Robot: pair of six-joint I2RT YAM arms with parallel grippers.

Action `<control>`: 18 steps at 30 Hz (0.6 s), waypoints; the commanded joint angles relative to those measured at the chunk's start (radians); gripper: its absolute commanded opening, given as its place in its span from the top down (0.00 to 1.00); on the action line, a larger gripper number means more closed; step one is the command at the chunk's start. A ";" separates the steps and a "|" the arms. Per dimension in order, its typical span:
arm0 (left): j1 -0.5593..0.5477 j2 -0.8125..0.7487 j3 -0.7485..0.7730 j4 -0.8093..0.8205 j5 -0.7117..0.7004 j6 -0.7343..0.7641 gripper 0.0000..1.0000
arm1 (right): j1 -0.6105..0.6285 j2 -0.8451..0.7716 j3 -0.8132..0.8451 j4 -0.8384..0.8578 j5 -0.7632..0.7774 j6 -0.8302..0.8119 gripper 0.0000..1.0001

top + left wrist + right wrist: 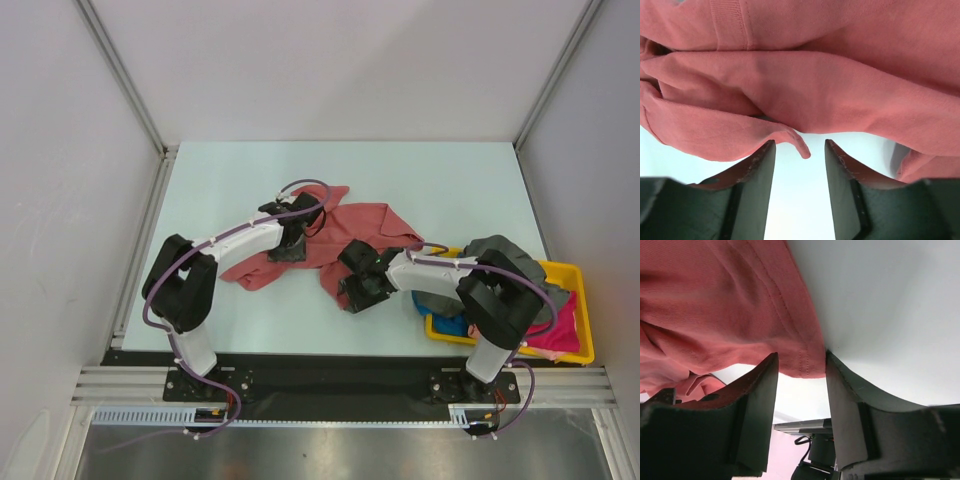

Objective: Fold and stack the t-shirts
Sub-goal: Flatten the tshirt out

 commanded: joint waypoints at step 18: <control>0.006 0.021 0.018 0.017 0.023 0.036 0.49 | -0.006 0.009 -0.064 0.046 -0.002 0.036 0.77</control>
